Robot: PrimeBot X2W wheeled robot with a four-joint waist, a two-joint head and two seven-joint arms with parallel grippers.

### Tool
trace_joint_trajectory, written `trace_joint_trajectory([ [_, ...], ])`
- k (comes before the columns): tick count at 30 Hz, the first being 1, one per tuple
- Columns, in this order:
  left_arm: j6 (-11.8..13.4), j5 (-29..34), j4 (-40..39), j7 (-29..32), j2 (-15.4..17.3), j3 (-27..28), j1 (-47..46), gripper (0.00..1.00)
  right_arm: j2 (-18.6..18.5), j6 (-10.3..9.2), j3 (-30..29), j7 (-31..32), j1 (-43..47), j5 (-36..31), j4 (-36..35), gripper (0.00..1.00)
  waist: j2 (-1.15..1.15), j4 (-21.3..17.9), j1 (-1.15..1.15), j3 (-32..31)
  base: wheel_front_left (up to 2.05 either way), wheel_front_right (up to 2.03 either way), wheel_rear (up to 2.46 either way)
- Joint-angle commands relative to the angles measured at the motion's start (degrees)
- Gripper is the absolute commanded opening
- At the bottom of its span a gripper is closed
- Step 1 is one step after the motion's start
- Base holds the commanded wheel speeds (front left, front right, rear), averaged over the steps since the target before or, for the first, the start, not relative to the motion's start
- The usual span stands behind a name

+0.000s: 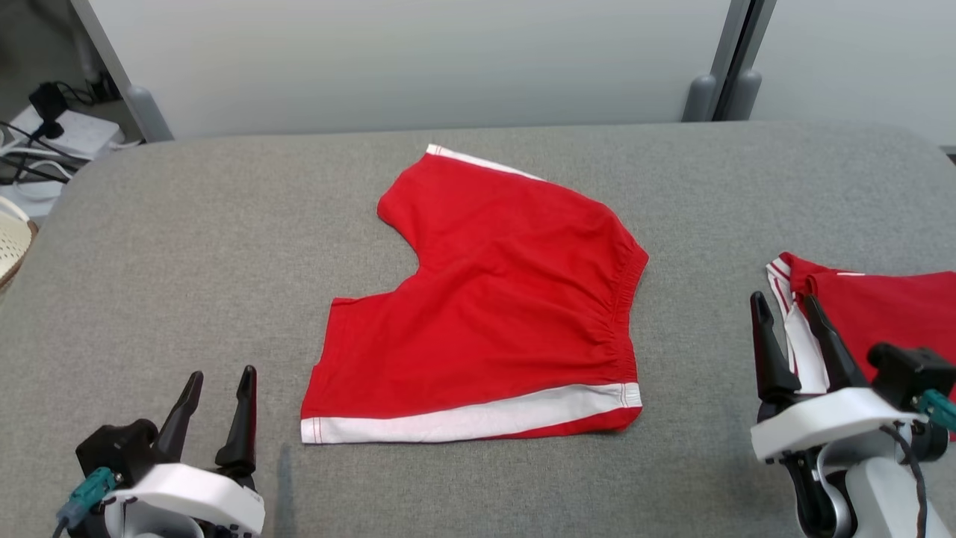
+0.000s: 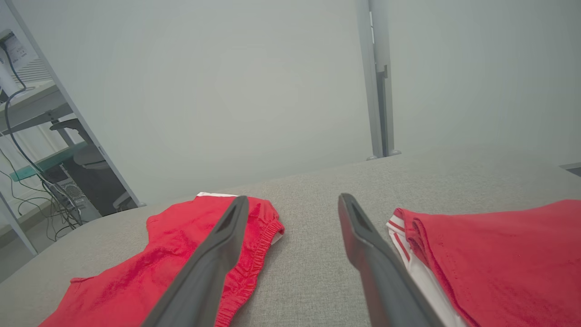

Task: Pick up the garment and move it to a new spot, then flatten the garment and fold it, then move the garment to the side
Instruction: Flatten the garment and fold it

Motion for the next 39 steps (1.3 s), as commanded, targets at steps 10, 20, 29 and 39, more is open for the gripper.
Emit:
trace_joint_trajectory([
  [10, 0.01, 9.21, -4.64, -0.59, -2.54, 7.83, 2.89, 1.0, 2.14, 0.01, -1.84, -0.76, 5.18, -7.32, -6.02, 1.0, 0.0, 0.12, 0.0, -2.92, 0.0, 0.0, 0.0],
  [20, 0.01, 15.0, -7.17, -0.59, -4.57, 9.95, 6.17, 1.0, 2.76, 0.01, -2.76, -0.76, 10.05, -12.59, -9.43, 1.0, 0.0, 0.5, 0.0, -4.23, 0.0, 0.0, 0.0],
  [29, 0.01, 15.6, -6.98, -0.59, -5.15, 9.68, 6.48, 1.0, 2.82, 0.01, -1.67, -0.76, 10.33, -11.17, -9.19, 1.0, 0.0, 0.75, 0.0, -4.12, 0.0, 0.0, 0.0],
  [39, 0.01, 14.78, -5.27, -0.59, -4.61, 6.73, 6.39, 1.0, 2.82, 0.01, 1.43, -0.76, 8.97, -9.51, -5.49, 1.0, 0.0, 1.48, 0.0, -3.09, 0.0, 0.0, 0.0],
])
